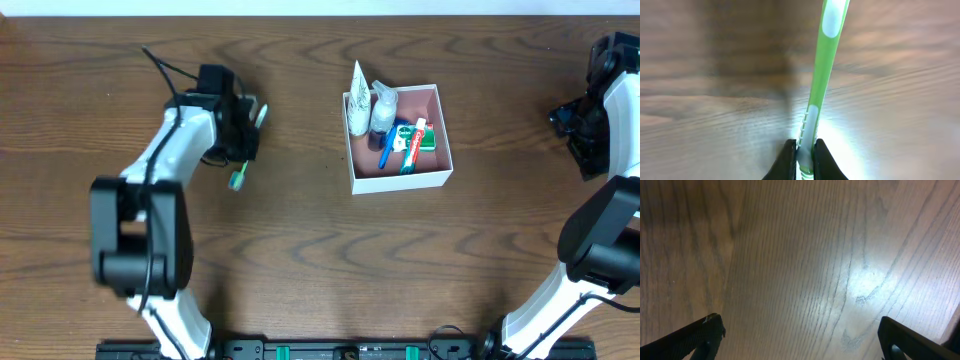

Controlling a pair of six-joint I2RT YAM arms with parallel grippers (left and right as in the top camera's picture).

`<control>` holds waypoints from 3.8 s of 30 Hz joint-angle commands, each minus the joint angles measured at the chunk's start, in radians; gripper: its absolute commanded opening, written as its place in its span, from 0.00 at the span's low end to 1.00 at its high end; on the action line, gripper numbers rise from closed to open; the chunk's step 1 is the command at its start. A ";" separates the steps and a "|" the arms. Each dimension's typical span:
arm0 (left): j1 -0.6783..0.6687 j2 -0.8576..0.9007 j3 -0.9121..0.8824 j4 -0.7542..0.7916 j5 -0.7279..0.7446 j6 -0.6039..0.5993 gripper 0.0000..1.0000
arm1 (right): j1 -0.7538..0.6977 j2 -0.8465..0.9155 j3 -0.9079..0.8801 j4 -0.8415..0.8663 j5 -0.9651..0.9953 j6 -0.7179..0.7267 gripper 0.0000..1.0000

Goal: Pack container
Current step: 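Grasp the green toothbrush with the left gripper and lift it, then carry the toothbrush into the box and release it, then withdraw the left gripper away from the box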

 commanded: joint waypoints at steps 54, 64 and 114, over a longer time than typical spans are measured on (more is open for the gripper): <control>-0.601 -0.119 0.034 0.443 -0.006 -0.061 0.64 | -0.002 0.005 0.005 -0.001 0.014 0.013 0.99; -0.593 -0.315 0.034 0.352 -0.023 -0.101 0.96 | -0.002 0.005 0.005 -0.001 0.014 0.013 0.99; -0.469 -0.891 0.034 -0.426 -0.351 -0.213 0.98 | -0.002 0.005 0.005 -0.001 0.014 0.013 0.99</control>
